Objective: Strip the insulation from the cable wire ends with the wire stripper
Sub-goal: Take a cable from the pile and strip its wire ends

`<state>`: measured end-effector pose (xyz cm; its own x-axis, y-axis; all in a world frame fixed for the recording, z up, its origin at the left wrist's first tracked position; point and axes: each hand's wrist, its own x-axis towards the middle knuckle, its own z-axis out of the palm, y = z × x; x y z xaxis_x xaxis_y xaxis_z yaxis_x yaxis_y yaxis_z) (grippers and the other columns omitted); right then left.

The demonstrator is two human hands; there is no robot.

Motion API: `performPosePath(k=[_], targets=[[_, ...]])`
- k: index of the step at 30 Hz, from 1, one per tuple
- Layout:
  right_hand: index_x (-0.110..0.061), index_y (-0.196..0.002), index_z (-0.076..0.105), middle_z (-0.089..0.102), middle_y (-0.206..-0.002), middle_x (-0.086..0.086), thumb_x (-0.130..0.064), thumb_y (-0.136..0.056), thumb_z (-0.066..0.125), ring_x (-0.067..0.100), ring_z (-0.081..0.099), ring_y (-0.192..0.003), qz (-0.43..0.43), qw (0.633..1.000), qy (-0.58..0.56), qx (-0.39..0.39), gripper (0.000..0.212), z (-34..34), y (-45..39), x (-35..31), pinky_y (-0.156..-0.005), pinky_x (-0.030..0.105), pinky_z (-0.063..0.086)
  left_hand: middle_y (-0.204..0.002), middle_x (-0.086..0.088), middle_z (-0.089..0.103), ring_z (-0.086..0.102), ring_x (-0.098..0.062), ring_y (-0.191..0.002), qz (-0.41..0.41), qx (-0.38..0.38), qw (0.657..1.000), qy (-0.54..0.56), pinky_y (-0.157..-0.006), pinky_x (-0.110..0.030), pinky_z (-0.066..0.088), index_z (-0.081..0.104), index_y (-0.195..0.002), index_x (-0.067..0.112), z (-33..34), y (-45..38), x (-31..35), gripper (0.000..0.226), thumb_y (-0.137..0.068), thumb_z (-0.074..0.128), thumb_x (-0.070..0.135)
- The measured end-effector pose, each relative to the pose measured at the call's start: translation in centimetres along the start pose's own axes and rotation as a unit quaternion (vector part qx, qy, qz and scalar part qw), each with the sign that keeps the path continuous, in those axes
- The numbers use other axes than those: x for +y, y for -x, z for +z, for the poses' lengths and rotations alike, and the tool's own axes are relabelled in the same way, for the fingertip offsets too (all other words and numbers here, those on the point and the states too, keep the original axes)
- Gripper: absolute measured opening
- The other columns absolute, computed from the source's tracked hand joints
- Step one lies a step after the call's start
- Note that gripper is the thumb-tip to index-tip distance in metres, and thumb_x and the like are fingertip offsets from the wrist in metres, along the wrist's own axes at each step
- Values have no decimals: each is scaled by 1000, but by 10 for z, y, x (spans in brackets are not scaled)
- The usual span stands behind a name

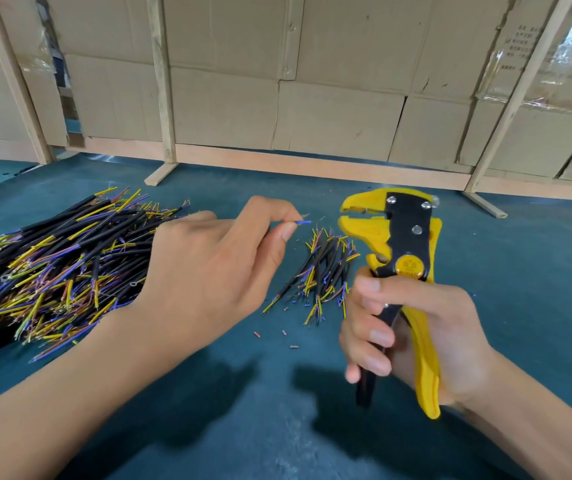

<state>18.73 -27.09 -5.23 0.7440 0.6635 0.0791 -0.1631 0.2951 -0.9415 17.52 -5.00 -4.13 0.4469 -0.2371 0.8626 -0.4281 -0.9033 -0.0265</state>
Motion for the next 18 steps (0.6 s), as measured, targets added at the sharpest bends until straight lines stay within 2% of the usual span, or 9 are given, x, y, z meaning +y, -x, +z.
performPosePath(k=[4, 7, 8, 12, 16, 18], targets=[[-7, -74, 55, 44, -65, 11, -15, -85, 69, 31, 49, -58, -81, 996, -24, 41, 19, 1, -7, 4, -68, 51, 54, -47, 6, 43, 46, -24, -40, 0, -19, 1000, 19, -47, -27, 27, 70, -101, 13, -2, 1, 3, 26, -104, 48, 27], [-5, -76, 58, 45, -66, 13, -11, -87, 61, 33, 49, -60, -120, 987, 4, 107, 12, 0, -10, 7, -67, 52, 53, -50, 6, 43, 46, -16, -43, -37, -39, 995, 87, -44, -33, 35, 64, -103, 20, 0, 3, 7, 25, -104, 45, 35], [-5, -77, 58, 46, -66, 14, -11, -86, 61, 33, 49, -60, -124, 986, 3, 112, 12, -2, -10, 7, -66, 52, 52, -52, 6, 44, 43, -12, -44, -59, -49, 991, 114, -45, -34, 37, 60, -102, 23, 0, 5, 8, 23, -103, 43, 39], [-1, -81, 60, 48, -67, 15, -10, -87, 66, 34, 51, -59, -126, 987, 19, 96, 13, -4, -8, 9, -66, 52, 52, -59, 9, 49, 44, -14, -48, -111, -94, 971, 188, -49, -29, 36, 47, -97, 37, 3, 7, 14, 14, -103, 40, 48], [5, -94, 68, 53, -67, 15, -14, -87, 72, 36, 54, -60, -178, 971, 74, 141, 21, 0, -6, 17, -65, 52, 52, -60, 11, 48, 41, -14, -50, -130, -134, 948, 259, -53, -31, 34, 47, -93, 38, 3, 6, 14, 13, -101, 43, 47], [2, -93, 69, 56, -68, 12, -21, -86, 72, 37, 56, -61, -211, 956, 117, 166, 24, 1, -5, 17, -65, 58, 52, -59, 12, 47, 40, -14, -50, -121, -159, 940, 278, -54, -32, 34, 49, -93, 37, 3, 7, 16, 12, -100, 45, 46]])
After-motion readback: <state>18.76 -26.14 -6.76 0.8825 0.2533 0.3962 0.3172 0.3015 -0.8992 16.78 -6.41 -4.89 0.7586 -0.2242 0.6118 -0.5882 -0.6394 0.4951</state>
